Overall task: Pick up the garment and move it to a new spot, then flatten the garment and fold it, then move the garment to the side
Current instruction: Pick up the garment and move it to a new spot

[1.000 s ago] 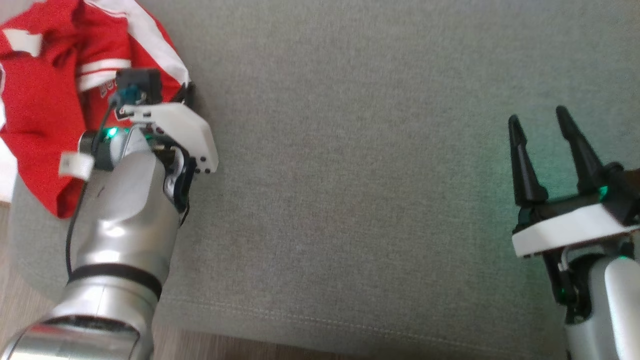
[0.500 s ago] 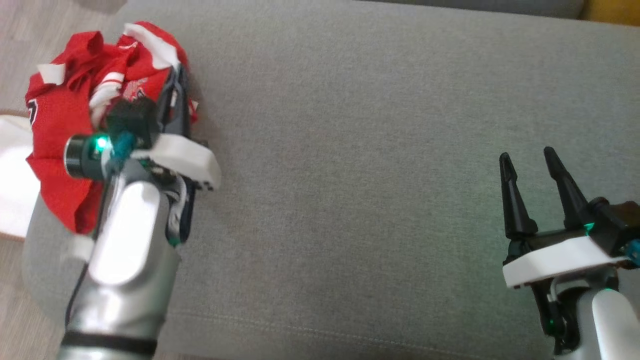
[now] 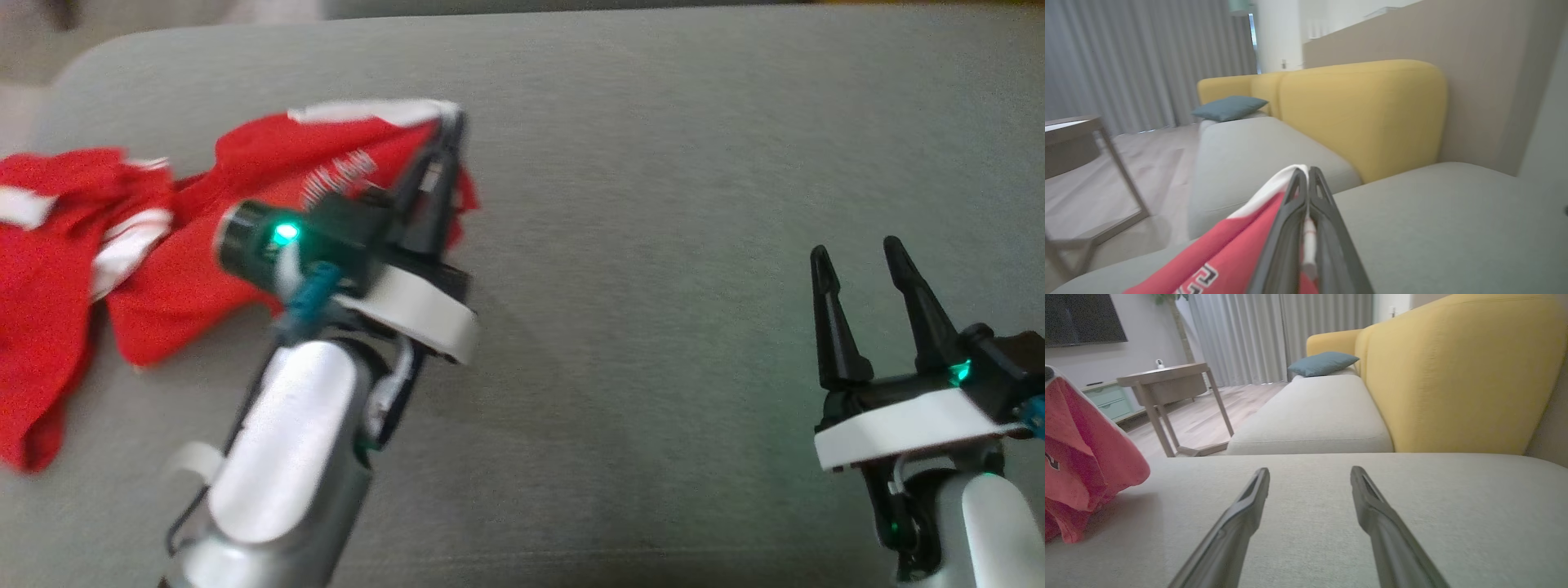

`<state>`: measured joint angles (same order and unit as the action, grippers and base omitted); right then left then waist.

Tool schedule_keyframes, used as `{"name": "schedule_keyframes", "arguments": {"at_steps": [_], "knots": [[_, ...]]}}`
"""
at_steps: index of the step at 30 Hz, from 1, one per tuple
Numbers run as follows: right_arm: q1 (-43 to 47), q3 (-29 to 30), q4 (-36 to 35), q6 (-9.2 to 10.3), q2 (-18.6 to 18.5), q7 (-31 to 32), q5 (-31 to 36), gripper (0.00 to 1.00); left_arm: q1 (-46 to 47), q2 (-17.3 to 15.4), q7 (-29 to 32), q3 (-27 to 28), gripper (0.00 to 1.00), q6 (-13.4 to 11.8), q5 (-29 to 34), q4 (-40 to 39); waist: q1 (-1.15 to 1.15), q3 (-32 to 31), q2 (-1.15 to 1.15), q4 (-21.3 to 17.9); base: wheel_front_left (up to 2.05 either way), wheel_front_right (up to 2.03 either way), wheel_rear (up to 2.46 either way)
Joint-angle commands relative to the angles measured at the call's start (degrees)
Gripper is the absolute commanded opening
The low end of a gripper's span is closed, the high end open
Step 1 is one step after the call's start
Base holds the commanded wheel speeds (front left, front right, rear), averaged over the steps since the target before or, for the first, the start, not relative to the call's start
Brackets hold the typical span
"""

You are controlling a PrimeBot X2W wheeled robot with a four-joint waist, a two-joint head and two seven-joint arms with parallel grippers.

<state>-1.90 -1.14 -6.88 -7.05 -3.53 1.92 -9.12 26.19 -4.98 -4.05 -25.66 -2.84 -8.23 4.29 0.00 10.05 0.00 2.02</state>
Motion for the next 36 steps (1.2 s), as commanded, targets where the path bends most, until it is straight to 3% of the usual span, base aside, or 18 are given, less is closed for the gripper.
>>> {"name": "schedule_keyframes", "arguments": {"at_steps": [1,9,14,20,26,27,28,36], "knots": [[-2.32,-1.36,-2.29,-0.44,0.15,-0.64,-0.51,1.0,3.14,-0.32,0.15,1.15,0.0,0.6,-0.28,-2.14,0.0,1.07,0.0,-4.16,0.0,0.0,0.0],[-3.79,-2.97,-2.02,-0.44,0.53,-2.29,-2.27,1.0,9.78,1.91,0.74,-7.87,0.0,2.82,-2.88,0.8,0.0,5.73,0.0,-17.48,0.0,0.0,0.0],[-4.3,-3.26,-0.91,-0.44,0.62,-3.82,-3.62,1.0,13.82,2.07,0.74,-13.14,0.0,1.75,-5.96,2.2,0.0,8.92,0.0,-22.94,0.0,0.0,0.0],[-5.02,-4.24,0.69,-0.44,0.64,-6.03,-6.0,1.0,16.43,2.09,3.95,-18.95,0.0,0.04,-8.65,7.21,0.0,12.47,0.0,-26.35,0.0,0.0,0.0],[-5.87,-4.84,2.55,-0.44,0.65,-7.78,-7.16,1.0,16.39,2.1,7.47,-21.93,0.0,0.64,-10.16,14.8,0.0,13.78,0.0,-26.48,0.0,0.0,0.0],[-5.96,-4.8,2.89,-0.44,0.65,-7.94,-7.2,1.0,16.43,2.1,7.21,-22.31,0.36,0.81,-10.38,15.4,0.0,13.69,0.0,-26.12,0.0,0.0,0.0],[-6.02,-4.76,3.21,-0.44,0.65,-8.04,-7.18,1.0,16.51,2.1,6.76,-22.77,1.0,0.91,-10.35,15.85,0.0,13.47,0.0,-25.67,0.0,0.0,0.0],[-6.17,-3.87,3.84,-0.44,0.65,-7.53,-5.65,1.0,15.78,2.1,0.61,-24.71,1.0,0.19,-10.31,14.56,0.0,10.0,0.0,-20.44,0.0,0.0,0.0]]}}
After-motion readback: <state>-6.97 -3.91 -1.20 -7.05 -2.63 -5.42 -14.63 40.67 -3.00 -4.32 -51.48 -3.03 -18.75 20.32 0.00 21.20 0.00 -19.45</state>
